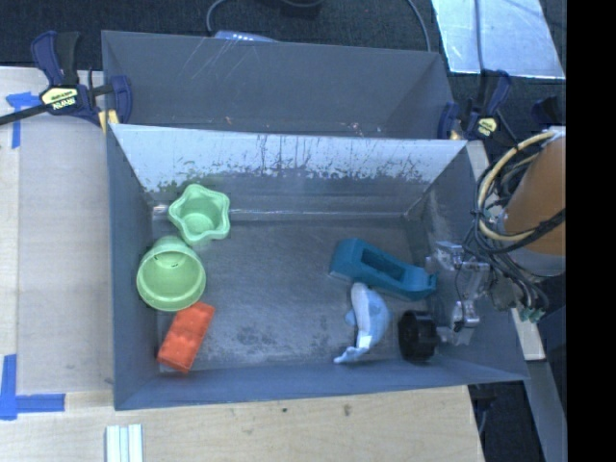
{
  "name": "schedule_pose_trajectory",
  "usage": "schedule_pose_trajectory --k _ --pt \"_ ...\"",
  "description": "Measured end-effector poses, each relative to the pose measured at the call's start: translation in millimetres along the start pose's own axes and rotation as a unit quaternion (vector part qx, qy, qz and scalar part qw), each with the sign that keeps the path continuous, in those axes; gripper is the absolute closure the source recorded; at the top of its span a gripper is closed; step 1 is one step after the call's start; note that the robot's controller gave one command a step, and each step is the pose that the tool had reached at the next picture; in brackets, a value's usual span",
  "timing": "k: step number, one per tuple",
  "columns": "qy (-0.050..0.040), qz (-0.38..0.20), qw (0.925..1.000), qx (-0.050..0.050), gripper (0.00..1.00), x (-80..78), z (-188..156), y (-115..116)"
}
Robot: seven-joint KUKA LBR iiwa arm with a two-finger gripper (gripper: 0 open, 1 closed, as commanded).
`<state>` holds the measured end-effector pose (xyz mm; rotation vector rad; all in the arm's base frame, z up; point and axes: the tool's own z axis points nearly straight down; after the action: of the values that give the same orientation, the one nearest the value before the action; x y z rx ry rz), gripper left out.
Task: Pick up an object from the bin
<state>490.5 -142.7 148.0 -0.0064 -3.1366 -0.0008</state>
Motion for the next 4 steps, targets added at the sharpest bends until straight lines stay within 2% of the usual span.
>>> schedule_pose_trajectory --k 1,2,3,4 --pt "-0.004 -0.002 1.0 0.001 0.0 -1.8 -4.5 0.6" --pt "-0.0055 -0.022 0.9997 0.002 0.0 -5.1 45.5 41.8" --pt "-0.0112 -0.114 0.9934 0.006 0.0 -11.8 66.1 49.7" --pt "-0.0105 -0.17 0.9853 0.008 0.0 -13.5 71.0 64.5"
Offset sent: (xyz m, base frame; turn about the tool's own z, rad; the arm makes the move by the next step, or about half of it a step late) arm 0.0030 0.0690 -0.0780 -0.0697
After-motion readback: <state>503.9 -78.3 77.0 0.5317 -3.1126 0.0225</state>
